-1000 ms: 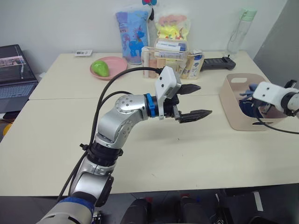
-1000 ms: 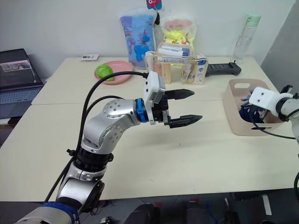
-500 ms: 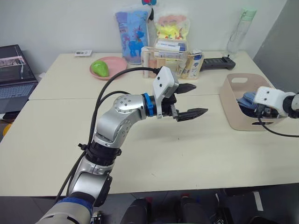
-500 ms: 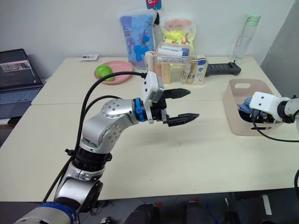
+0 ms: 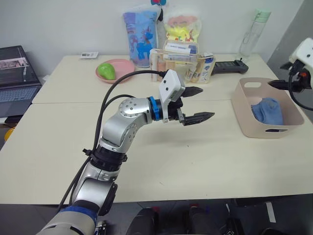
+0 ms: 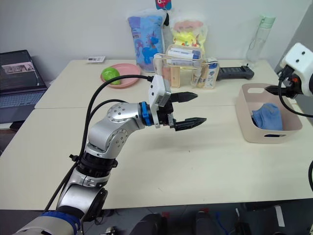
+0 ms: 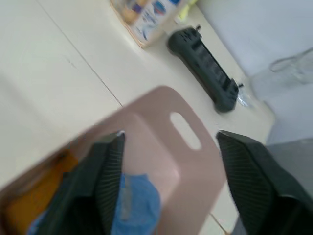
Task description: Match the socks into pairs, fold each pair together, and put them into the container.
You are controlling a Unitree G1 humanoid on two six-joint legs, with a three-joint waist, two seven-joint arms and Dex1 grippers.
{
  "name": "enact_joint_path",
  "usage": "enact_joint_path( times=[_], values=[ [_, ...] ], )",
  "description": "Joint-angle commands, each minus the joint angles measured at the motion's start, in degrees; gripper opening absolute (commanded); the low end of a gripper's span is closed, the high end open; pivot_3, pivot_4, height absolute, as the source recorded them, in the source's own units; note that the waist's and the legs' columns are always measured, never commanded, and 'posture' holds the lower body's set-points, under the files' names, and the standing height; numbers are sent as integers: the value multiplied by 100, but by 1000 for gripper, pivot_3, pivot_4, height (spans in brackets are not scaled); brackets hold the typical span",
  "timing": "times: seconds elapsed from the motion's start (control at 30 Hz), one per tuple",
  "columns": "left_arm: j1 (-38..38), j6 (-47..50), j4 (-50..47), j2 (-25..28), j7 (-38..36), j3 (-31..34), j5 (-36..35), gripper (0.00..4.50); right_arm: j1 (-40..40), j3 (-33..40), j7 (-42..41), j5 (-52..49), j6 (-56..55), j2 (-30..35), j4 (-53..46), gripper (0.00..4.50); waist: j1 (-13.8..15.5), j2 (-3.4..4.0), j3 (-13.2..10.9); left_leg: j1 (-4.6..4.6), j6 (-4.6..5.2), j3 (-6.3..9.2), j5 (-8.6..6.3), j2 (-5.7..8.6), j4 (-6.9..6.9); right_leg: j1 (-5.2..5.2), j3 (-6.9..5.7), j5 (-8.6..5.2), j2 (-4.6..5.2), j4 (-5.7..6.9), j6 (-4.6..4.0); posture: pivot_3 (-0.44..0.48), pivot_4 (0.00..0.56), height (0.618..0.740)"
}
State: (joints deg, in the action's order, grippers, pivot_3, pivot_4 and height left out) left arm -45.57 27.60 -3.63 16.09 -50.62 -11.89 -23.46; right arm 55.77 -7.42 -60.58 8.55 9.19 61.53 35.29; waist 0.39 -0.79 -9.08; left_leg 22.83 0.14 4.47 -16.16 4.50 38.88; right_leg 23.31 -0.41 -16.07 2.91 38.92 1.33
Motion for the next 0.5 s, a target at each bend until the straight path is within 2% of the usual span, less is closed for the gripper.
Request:
enact_joint_path(
  times=[0.03,0.2,0.5],
  values=[
    [-101,-139,-87,-16,-2,31,67,4500,-70,-177,211,406,-658,101,218,1726,-6,3,-1,0,0,-3,0,0,0,2,1,0,1,2,0,0,150,740],
    [-65,-165,-126,20,-16,9,138,4500,-115,-392,253,639,-925,-188,601,18,-61,5,-2,-1,-1,-6,0,-4,-3,6,4,0,-3,5,0,0,150,740],
    [-40,-121,-205,11,1,4,207,4500,8,-671,545,1010,-1336,-707,1721,18,-54,5,-2,-1,-1,-5,1,-4,-2,5,4,0,-4,4,0,0,150,740]
  ],
)
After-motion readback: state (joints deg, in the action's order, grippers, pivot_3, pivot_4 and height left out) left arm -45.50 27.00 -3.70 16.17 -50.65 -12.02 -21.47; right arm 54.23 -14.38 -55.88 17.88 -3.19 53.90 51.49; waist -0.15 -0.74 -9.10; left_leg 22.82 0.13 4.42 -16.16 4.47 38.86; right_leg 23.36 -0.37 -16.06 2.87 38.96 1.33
